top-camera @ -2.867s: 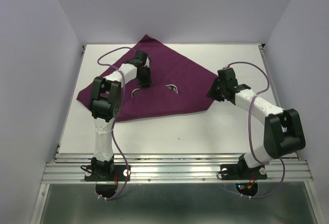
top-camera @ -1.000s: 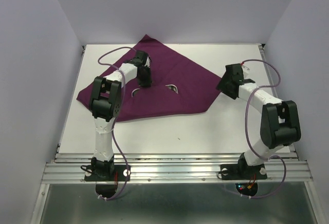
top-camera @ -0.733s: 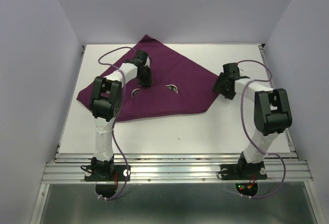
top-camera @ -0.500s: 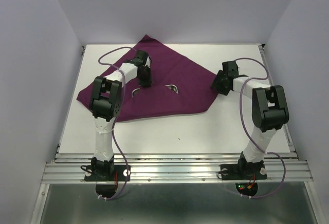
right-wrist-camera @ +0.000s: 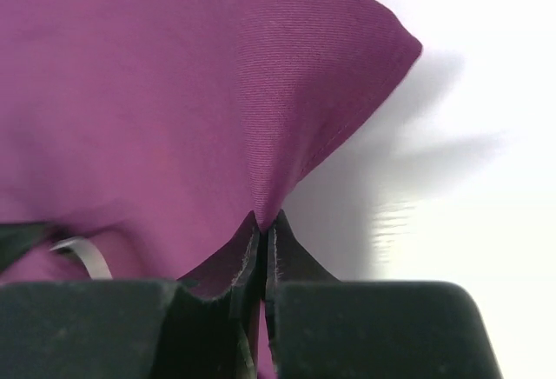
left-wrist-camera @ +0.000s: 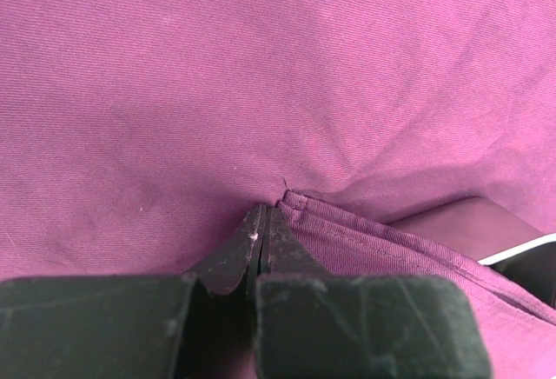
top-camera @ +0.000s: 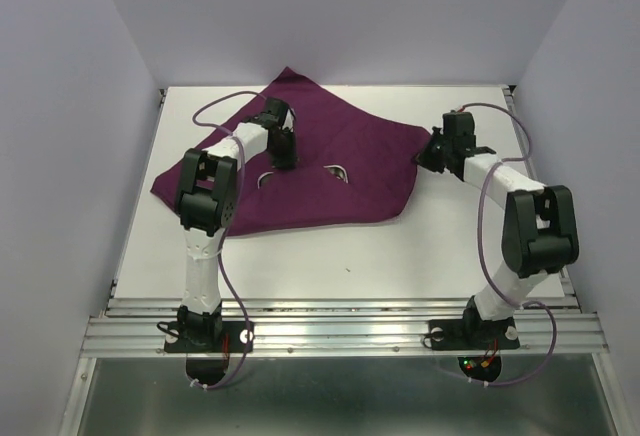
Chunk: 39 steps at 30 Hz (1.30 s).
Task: Prepare the surgical pack
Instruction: Pack the surgical kit at the center of the board.
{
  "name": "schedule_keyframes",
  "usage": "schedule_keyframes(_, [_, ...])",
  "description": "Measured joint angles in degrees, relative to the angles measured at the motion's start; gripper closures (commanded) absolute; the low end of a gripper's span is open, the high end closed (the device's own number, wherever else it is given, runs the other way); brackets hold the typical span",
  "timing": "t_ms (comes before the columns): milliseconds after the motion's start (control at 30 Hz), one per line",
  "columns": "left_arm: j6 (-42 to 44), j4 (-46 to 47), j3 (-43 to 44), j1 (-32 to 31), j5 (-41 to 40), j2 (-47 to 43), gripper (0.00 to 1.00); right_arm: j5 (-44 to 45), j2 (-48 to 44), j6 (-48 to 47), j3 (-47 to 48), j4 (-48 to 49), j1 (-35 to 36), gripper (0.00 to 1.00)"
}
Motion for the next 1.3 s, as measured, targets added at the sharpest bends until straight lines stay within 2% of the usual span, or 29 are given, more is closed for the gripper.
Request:
schedule_keyframes(233, [-0.33,1.6,0.0,-2.12,1.11,0.39,1.0,0.63,-12.02,0.24,-0.63,-0.22,0.52,0.99])
schedule_keyframes(500, [-1.57,3.5,0.11,-6.12,3.19,1.01,1.0,0.55,-15.63,0.46,0.9,-3.76,3.34,0.99])
schedule_keyframes(733, [-2.38,3.61,1.07,-8.35,3.87,1.7,1.0,4.26,-15.17,2.03,5.95,-4.74,15.89,0.99])
schedule_keyframes(933, [-2.64,3.74,1.07,-8.81,4.13,1.7,1.0,8.44,-8.85,4.55,11.21,-5.62,25.33,0.99])
schedule_keyframes(1133, [-2.86,4.26,0.79,-8.83,4.66,1.7,1.0,10.1,-3.1,6.32,14.45,-5.95,28.26,0.99])
schedule_keyframes(1300, [-2.86,4.59,0.63,-8.83,4.96,1.7,1.0,11.32,-1.84,7.17,15.1,-6.1,28.92,0.99])
